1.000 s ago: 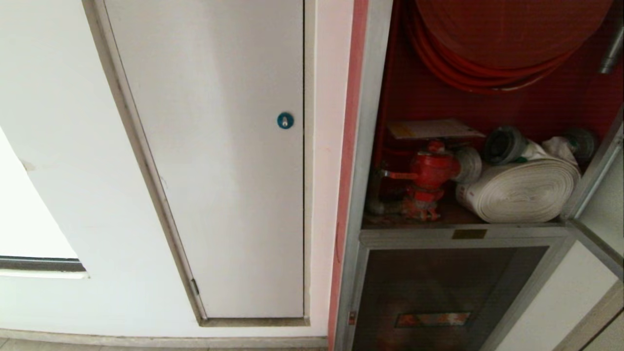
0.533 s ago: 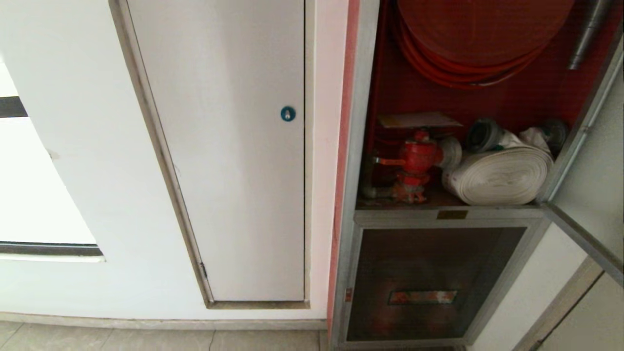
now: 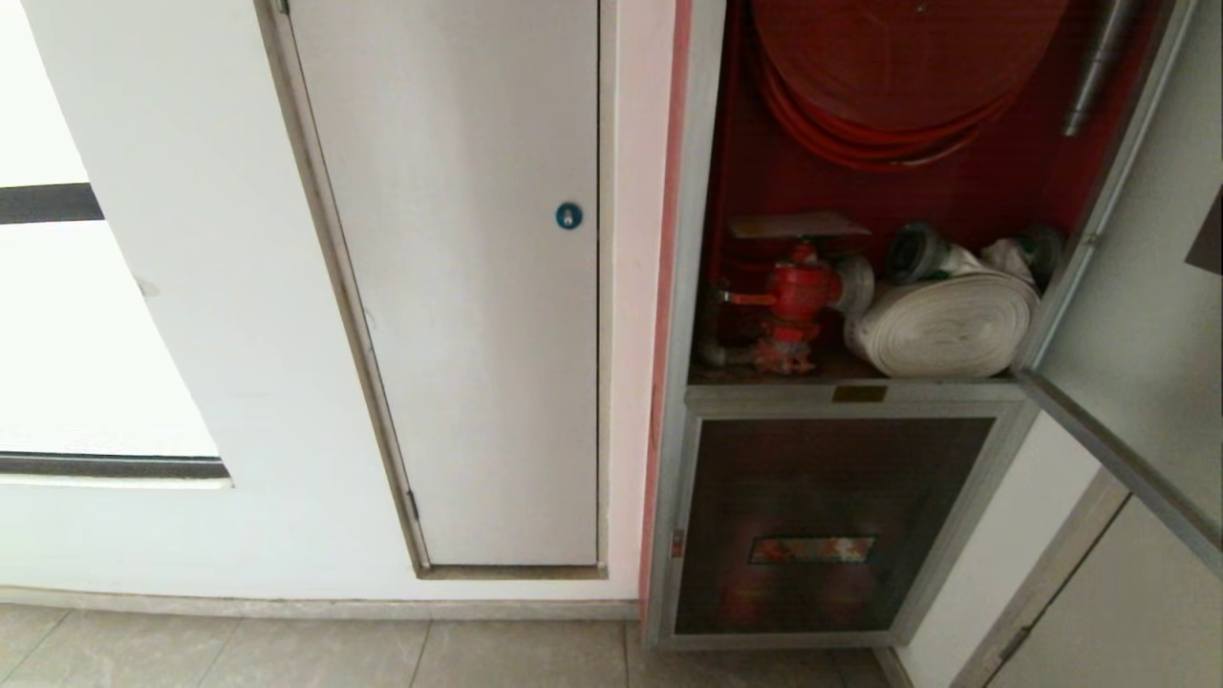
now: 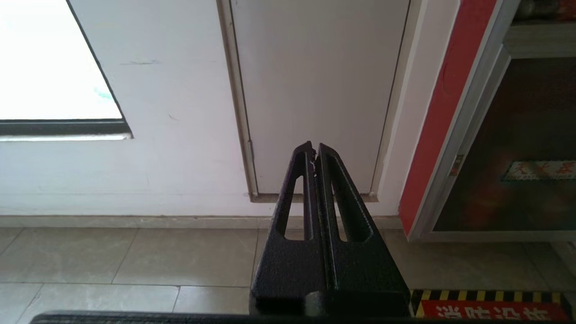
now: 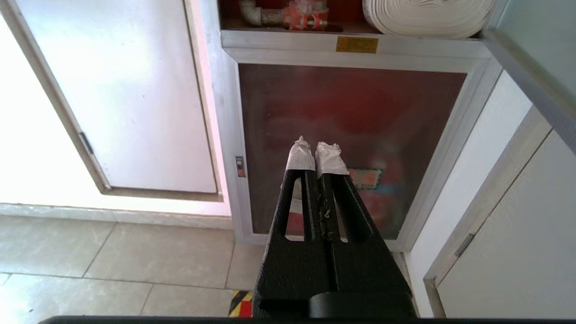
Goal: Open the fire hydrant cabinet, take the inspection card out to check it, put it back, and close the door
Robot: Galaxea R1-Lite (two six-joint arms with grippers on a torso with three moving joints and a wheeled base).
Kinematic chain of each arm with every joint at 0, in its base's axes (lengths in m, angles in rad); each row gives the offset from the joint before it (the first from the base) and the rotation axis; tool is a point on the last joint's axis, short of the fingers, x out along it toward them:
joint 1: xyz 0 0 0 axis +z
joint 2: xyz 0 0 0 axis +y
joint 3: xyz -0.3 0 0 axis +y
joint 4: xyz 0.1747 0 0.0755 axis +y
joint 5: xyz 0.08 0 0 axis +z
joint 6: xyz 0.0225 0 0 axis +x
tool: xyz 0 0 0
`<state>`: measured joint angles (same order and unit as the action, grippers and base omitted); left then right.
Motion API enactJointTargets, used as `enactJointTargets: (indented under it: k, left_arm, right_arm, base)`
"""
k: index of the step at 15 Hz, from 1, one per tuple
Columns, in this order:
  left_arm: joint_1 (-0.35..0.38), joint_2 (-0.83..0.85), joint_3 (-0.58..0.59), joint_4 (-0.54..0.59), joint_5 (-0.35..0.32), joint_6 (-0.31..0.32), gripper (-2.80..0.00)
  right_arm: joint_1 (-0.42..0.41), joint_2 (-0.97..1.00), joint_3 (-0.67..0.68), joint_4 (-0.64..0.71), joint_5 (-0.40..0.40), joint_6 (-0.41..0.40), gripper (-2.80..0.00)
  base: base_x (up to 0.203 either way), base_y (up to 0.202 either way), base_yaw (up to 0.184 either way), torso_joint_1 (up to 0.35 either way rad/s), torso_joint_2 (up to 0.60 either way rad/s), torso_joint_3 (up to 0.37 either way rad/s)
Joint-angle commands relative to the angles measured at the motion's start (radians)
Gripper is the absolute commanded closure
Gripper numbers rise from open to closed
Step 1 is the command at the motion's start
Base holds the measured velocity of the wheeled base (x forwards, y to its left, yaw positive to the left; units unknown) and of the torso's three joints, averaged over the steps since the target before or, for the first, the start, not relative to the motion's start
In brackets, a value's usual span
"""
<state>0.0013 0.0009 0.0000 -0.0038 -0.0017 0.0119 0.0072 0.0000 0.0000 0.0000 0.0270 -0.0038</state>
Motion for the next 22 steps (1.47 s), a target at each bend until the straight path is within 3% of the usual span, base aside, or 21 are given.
enactJointTargets:
  k: [1,22]
  left_arm:
    - [0.0,0.001,0.002,-0.001,0.0,0.0,0.0]
    - [0.0,0.001,0.002,-0.001,0.0,-0.001,0.0]
  right_arm:
    - [0.0,0.002,0.002,0.0,0.001,-0.001,0.0]
    - [0.0,0.002,0.002,0.002,0.001,-0.004,0.0]
  base:
    - [0.0,0.0,0.0,0.026,0.01,-0.002]
    - [0.0,0.0,0.0,0.0,0.0,0.0]
